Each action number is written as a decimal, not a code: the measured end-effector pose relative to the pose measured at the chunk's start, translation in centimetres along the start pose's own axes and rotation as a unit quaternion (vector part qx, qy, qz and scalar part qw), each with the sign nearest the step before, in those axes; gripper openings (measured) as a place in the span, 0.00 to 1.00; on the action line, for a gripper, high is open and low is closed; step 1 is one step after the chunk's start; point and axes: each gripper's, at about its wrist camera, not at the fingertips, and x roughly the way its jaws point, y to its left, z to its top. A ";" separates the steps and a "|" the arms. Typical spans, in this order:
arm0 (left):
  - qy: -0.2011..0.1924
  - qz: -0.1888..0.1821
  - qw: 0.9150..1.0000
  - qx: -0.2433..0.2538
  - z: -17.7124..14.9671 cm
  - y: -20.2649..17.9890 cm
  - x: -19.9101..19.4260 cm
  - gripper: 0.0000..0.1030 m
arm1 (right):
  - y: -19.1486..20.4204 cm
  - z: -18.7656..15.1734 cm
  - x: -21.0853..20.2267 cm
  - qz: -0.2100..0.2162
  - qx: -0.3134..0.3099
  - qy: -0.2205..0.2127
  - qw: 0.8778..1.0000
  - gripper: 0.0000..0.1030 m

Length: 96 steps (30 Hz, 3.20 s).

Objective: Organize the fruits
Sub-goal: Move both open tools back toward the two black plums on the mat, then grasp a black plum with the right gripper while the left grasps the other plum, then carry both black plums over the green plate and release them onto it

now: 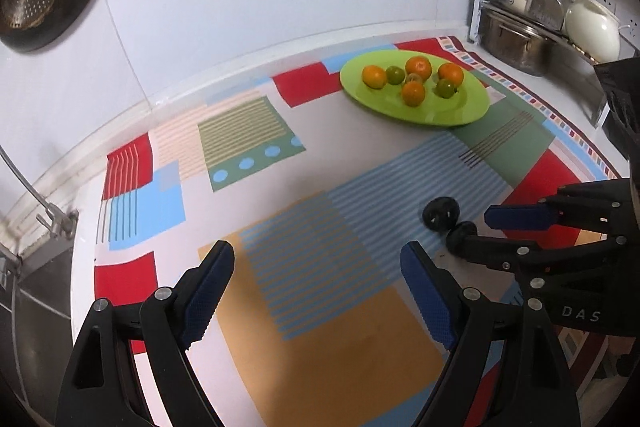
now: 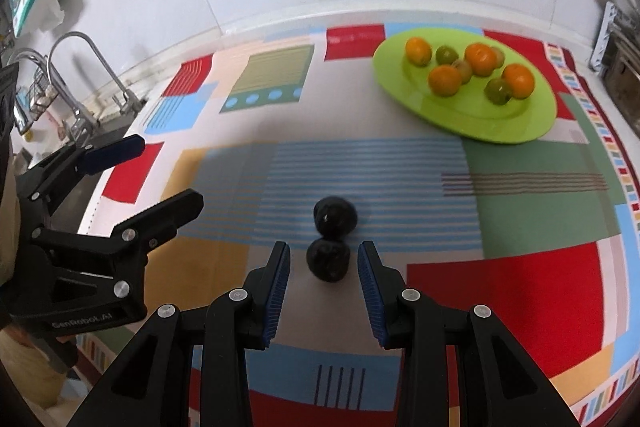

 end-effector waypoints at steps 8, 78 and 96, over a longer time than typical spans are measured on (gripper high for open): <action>0.010 0.001 1.000 0.003 -0.3 -0.2 0.7 0.83 | -0.5 -0.1 2.0 0.000 0.007 0.024 1.000 0.35; 0.012 -0.155 0.986 0.063 5.2 -7.7 3.3 0.30 | -6.0 -0.8 -5.3 -0.081 0.080 -0.092 0.989 0.28; -0.073 -0.140 0.985 0.071 12.3 -7.2 1.7 0.30 | -7.9 5.5 -8.0 -0.089 0.076 -0.151 0.982 0.28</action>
